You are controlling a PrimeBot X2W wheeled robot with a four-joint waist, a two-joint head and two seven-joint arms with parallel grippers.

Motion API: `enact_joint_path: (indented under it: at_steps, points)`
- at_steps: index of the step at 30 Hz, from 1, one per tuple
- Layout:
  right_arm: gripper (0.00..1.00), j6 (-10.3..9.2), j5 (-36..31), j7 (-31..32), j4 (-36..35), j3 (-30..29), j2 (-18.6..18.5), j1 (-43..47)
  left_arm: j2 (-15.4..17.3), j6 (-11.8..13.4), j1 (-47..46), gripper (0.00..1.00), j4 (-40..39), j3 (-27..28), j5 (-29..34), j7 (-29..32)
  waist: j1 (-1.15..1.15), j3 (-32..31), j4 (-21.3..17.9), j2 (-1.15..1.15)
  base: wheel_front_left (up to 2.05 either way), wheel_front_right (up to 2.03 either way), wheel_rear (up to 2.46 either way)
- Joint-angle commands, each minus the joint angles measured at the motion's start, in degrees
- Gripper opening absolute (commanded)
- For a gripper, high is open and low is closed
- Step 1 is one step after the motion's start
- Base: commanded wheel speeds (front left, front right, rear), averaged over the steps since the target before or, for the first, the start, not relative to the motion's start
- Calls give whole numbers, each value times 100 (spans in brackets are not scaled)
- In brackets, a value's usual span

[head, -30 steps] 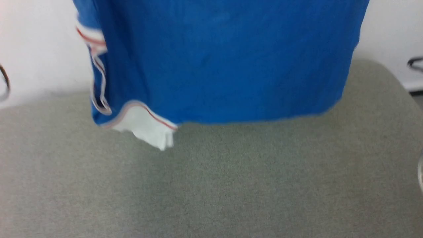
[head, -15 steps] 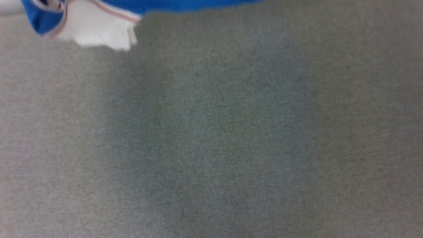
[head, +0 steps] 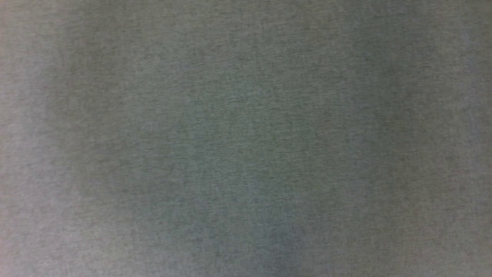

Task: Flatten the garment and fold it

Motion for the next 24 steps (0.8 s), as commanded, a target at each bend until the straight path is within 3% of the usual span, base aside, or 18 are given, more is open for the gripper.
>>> enact_joint_path:
  at_steps: [1,4,8,11,15,19,24]
  points:
    - [0,-5,291,8,-294,130,-168,363,288,-36,292,0,-301,-254,-144,-63,-1,-182,182,0,0,0,0]
    - [0,-5,819,200,-1069,353,-608,1230,714,-36,906,0,-896,-628,-483,-184,-1,-461,293,0,0,0,0]
    - [0,-5,1328,616,-2289,88,-1098,2759,1150,-6,1942,0,-1565,-790,-772,-300,-1,-858,383,0,0,0,0]
    - [0,-5,1462,893,-3133,-328,-1227,4006,1361,286,2846,0,-2037,-818,-931,-350,-1,-1195,414,0,0,0,0]
    - [0,-5,1463,1116,-3857,-751,-1141,5201,1486,635,3798,0,-2506,-786,-1090,-372,-1,-1514,417,0,0,0,0]
    - [0,-5,1448,1339,-4535,-1175,-787,6645,1497,1108,5151,0,-3142,-809,-1018,-377,-1,-1923,410,0,0,0,0]
    - [0,-5,1451,1502,-4887,-1522,-331,8070,1396,1621,6627,0,-3592,-1145,-1071,-378,-1,-2388,399,0,0,0,0]
